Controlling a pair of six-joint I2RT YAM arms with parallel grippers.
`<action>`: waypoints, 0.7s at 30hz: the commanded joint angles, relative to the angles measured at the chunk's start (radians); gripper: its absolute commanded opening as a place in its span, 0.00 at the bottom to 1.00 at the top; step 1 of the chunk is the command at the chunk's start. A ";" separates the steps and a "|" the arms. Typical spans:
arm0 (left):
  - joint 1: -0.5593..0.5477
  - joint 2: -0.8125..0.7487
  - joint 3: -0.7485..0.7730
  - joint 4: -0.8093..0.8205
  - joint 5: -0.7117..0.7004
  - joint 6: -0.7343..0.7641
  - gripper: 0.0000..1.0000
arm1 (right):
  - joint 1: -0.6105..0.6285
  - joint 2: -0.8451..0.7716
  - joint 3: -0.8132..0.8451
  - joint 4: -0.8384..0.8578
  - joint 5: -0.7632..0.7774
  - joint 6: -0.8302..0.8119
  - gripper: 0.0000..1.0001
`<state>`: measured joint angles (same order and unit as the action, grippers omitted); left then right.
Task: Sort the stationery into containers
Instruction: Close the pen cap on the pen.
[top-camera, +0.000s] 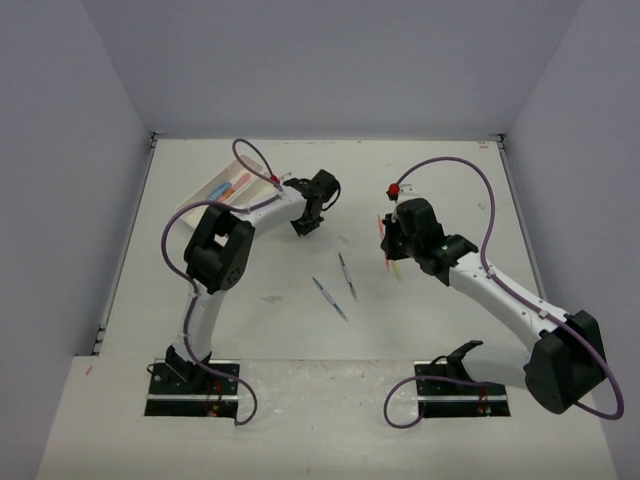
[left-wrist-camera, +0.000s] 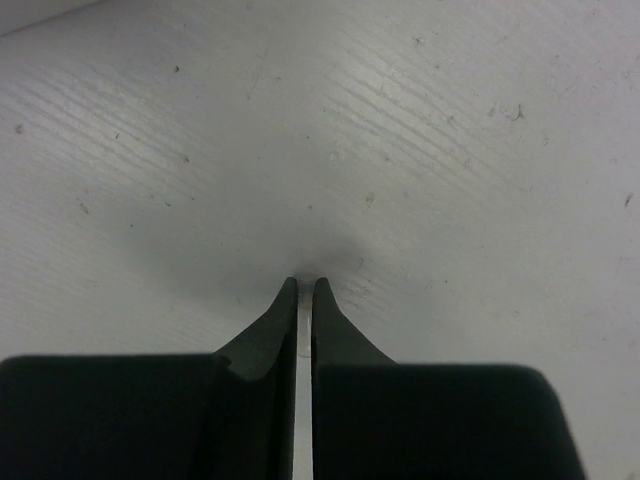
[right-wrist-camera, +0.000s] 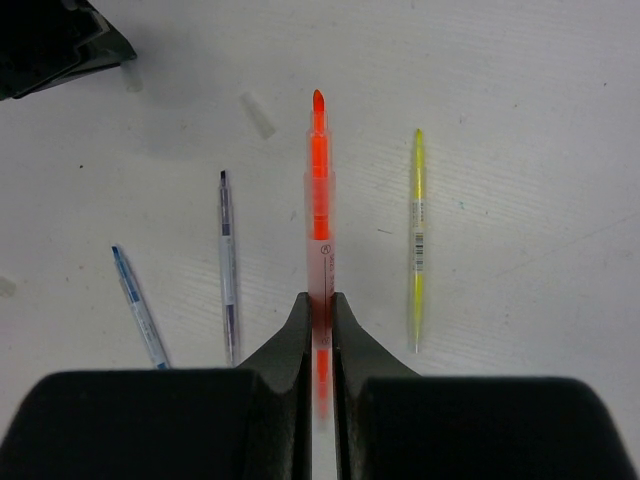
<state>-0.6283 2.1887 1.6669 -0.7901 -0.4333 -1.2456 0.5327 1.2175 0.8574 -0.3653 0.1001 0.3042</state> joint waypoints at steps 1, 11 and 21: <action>0.012 -0.002 -0.089 0.046 0.062 0.026 0.00 | 0.000 -0.016 -0.009 0.045 -0.022 -0.007 0.00; -0.010 -0.438 -0.461 0.690 0.287 0.407 0.00 | 0.000 -0.132 -0.108 0.276 -0.545 0.035 0.00; -0.074 -0.983 -0.977 1.594 0.781 0.550 0.00 | 0.191 -0.339 -0.423 0.902 -0.586 0.468 0.00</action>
<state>-0.6931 1.2786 0.8349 0.3449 0.0672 -0.7670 0.5886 0.8869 0.4564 0.2593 -0.4689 0.6318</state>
